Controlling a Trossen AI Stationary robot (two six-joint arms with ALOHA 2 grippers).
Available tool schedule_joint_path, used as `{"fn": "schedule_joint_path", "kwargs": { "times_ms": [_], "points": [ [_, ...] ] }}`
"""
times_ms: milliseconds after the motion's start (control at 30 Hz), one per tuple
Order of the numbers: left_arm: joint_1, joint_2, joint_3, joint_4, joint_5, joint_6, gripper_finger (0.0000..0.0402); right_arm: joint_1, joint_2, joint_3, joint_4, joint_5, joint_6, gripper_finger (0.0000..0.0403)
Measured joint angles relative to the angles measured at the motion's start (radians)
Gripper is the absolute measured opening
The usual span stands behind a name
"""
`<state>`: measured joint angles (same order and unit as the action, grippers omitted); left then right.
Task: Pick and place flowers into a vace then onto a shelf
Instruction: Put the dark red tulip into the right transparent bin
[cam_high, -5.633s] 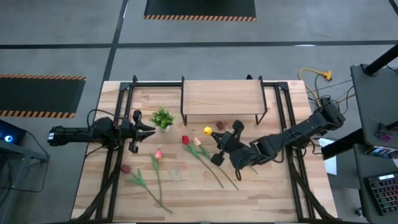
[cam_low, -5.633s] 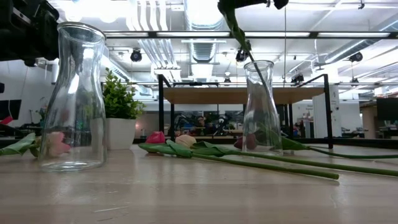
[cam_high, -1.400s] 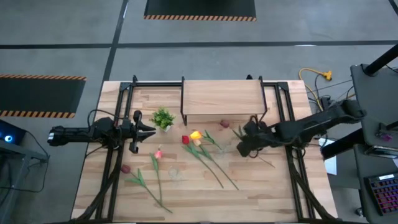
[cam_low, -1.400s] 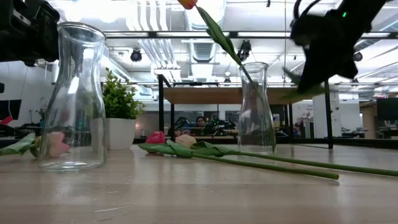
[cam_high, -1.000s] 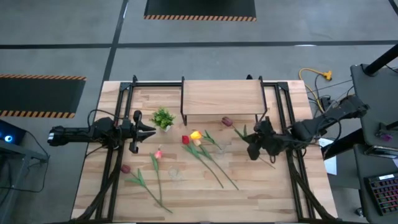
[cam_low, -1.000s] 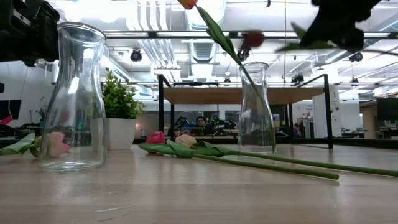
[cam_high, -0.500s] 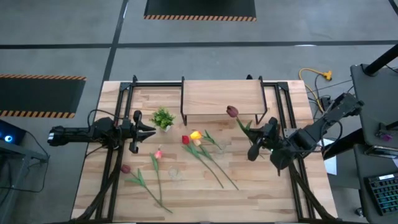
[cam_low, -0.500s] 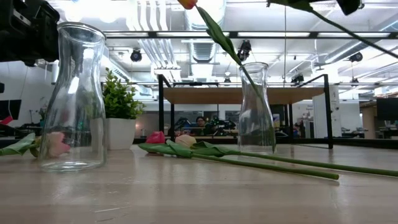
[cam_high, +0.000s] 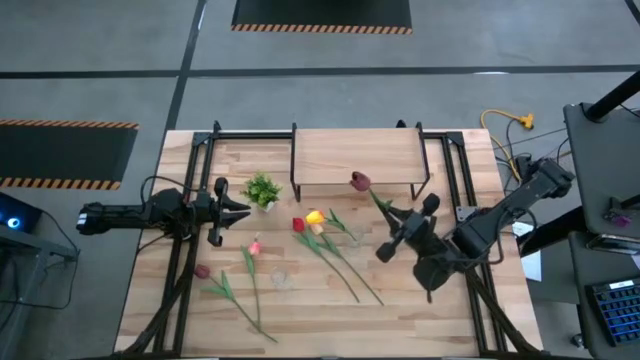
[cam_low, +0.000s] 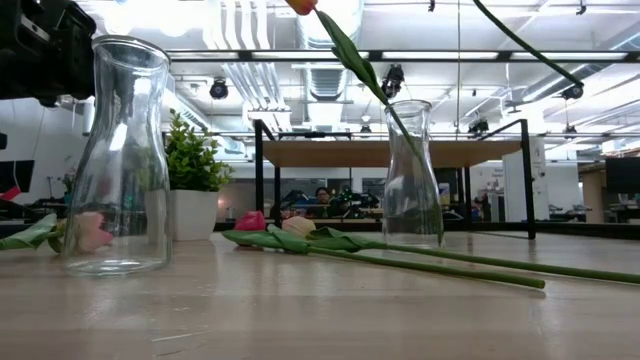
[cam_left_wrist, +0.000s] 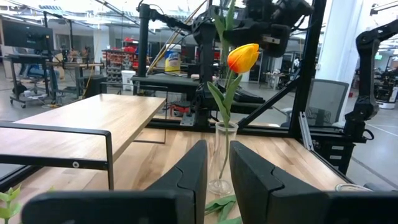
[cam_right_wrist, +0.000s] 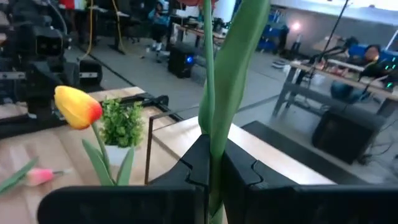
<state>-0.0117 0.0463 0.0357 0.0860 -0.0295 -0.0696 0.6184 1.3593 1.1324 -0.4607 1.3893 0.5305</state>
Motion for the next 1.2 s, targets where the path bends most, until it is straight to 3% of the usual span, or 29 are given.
{"fn": "schedule_joint_path", "kwargs": {
  "times_ms": [100, 267, 367, 600, 767, 967, 1200],
  "points": [
    [0.000, 0.000, 0.000, 0.000, 0.000, 0.000, 0.0051, -0.011, 0.043, 0.050, 0.001, -0.076, -0.053, 0.0013],
    [0.000, 0.000, 0.000, 0.000, 0.000, 0.000, 0.0051, -0.041, 0.074, 0.128, 0.036, -0.373, -0.165, 0.0013],
    [0.000, 0.000, 0.000, 0.000, 0.000, 0.000, 0.0051, -0.044, 0.085, 0.133, 0.157, -0.407, -0.295, 0.0013],
    [0.000, 0.000, 0.000, 0.000, 0.000, 0.000, 0.0051, -0.052, 0.084, -0.004, 0.748, -0.473, -0.702, 0.0013],
    [0.000, 0.000, 0.000, 0.000, 0.000, 0.000, 0.0051, -0.091, 0.081, -0.152, 1.146, -0.497, -0.872, 0.0013],
    [0.000, 0.000, 0.000, 0.000, 0.000, 0.000, 0.0051, -0.162, 0.081, -0.299, 1.468, -0.664, -0.872, 0.0013],
    [0.000, 0.000, 0.000, 0.000, 0.000, 0.000, 0.0051, -0.224, 0.081, -0.370, 1.513, -0.744, -0.751, 0.0013]
  ]
}}
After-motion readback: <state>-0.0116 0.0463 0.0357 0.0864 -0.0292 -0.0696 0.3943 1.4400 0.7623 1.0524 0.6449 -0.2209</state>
